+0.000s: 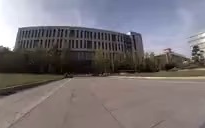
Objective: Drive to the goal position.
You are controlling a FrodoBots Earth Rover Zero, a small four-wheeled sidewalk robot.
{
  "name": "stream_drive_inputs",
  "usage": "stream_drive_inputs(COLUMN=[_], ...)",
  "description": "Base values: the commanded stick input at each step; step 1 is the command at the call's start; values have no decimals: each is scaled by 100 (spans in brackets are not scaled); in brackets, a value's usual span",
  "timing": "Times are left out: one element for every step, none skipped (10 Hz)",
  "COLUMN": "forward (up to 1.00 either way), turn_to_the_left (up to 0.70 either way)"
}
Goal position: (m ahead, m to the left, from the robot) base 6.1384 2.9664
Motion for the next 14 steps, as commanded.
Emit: stream_drive_inputs(forward=[70,70,70,70,70,70,70,70,70,70,70,70,70,70], turn_to_the_left=[0,0,11,35,35,35,35,35,35,35,35,35,35,26])
